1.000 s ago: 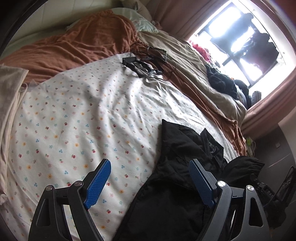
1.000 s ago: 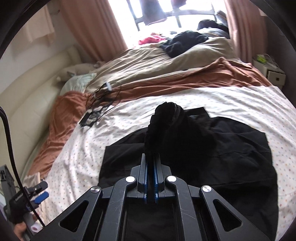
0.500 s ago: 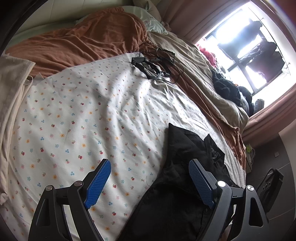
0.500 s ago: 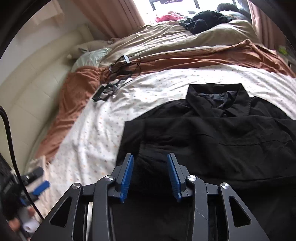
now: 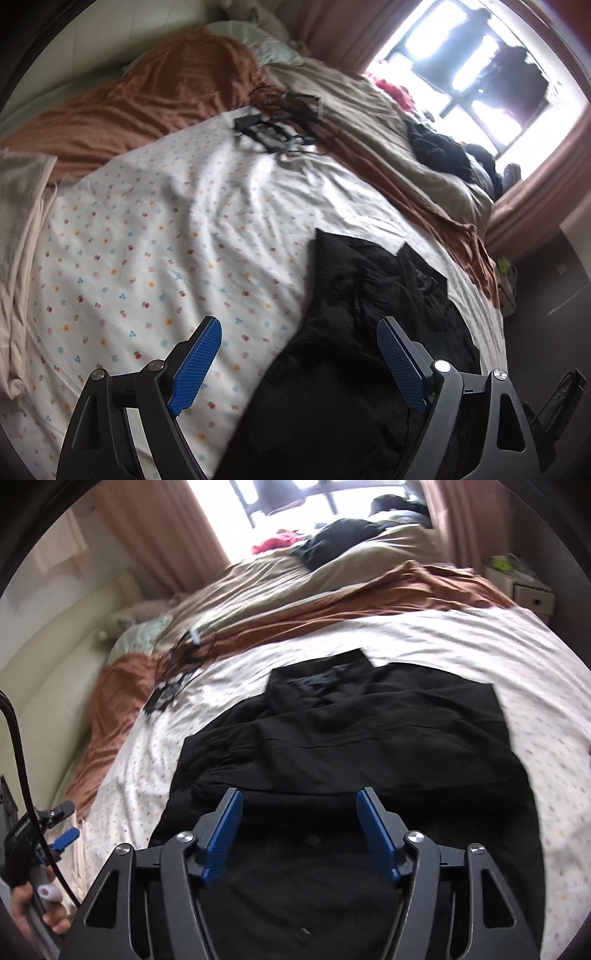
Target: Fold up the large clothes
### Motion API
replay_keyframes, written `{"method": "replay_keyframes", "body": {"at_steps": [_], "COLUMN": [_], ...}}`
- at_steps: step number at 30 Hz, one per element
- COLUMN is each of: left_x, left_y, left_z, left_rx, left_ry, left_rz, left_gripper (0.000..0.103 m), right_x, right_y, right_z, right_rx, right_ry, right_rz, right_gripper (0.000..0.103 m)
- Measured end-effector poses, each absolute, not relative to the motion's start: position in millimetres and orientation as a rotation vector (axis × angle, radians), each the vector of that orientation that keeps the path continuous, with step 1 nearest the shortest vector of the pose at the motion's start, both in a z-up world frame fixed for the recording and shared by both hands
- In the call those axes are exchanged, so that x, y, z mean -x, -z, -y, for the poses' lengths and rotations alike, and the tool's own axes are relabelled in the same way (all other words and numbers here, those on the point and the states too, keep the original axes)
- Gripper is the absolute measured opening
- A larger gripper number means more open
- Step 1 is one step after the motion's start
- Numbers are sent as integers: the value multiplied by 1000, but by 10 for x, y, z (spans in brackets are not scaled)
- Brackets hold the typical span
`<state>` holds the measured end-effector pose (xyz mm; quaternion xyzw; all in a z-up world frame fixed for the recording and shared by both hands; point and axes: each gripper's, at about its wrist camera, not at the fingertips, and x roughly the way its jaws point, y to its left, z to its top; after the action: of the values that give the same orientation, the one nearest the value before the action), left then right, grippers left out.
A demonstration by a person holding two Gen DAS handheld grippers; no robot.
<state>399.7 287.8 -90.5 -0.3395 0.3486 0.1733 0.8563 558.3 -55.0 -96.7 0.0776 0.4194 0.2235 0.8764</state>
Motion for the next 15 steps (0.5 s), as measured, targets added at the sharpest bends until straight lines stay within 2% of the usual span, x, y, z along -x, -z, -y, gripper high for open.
{"method": "replay_keyframes", "body": {"at_steps": [7, 9, 11, 14, 15], "left_x": [-3880, -3776, -3655, -3410, -3318], "left_y": [616, 543, 486, 429, 413], "left_z": [-2467, -2345, -2247, -2109, -2051], "left_rx": [634, 595, 571, 567, 569], "left_ry": [-286, -292, -292, -301, -293], "left_rz": [-707, -701, -692, -661, -653], "left_gripper": [87, 90, 92, 99, 100], "right_x": [-5316, -5182, -5025, -4796, -4722], "right_y": [944, 933, 937, 949, 948], "right_z": [1234, 1396, 1511, 1680, 1723], "right_rx": [-267, -299, -315, -355, -371], "right_ry": [-409, -395, -384, -371, -374], "right_rz": [-865, -849, -836, -830, -824], "right_gripper": [68, 81, 86, 88, 93]}}
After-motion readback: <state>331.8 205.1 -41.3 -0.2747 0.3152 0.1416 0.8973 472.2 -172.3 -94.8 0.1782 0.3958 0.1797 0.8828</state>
